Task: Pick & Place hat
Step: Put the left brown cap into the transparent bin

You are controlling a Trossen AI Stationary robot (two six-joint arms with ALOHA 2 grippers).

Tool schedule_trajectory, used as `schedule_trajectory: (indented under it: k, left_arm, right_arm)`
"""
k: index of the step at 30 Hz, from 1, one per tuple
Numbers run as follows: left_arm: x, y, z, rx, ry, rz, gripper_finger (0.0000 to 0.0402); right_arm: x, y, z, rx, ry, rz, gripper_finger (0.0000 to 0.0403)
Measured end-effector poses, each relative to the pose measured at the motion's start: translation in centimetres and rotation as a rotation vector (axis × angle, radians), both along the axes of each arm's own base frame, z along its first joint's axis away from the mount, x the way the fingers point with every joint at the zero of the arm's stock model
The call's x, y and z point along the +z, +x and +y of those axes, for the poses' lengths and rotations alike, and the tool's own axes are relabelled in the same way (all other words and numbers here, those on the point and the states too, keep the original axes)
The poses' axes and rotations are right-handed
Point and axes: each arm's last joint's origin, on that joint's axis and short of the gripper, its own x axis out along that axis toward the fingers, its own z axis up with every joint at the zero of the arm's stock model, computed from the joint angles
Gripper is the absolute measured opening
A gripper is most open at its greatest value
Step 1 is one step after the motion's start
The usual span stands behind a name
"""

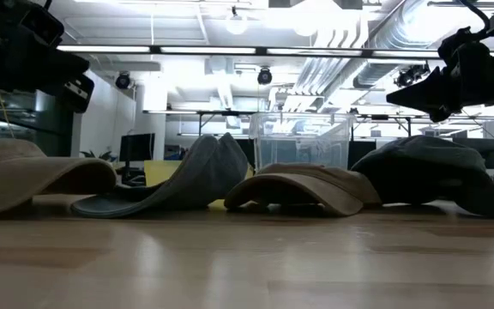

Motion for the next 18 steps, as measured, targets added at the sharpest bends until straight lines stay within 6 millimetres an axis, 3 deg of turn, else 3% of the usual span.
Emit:
schedule_trajectory:
  k: [4, 11, 18]
  left_arm:
    - [0.0, 0.0, 0.1, 0.021, 0.001, -0.003, 0.0]
    - [0.7, 0.0, 0.7, 0.242, -0.075, -0.002, 0.0]
    - [5.3, -0.2, 1.2, 0.429, -0.071, -0.077, 0.0034]
  right_arm:
    - [0.0, 0.0, 0.0, 0.0, 0.0, 0.0, 0.0]
    - [0.0, 0.0, 0.0, 0.0, 0.0, 0.0, 0.0]
    - [0.0, 0.0, 0.0, 0.0, 0.0, 0.0, 0.0]
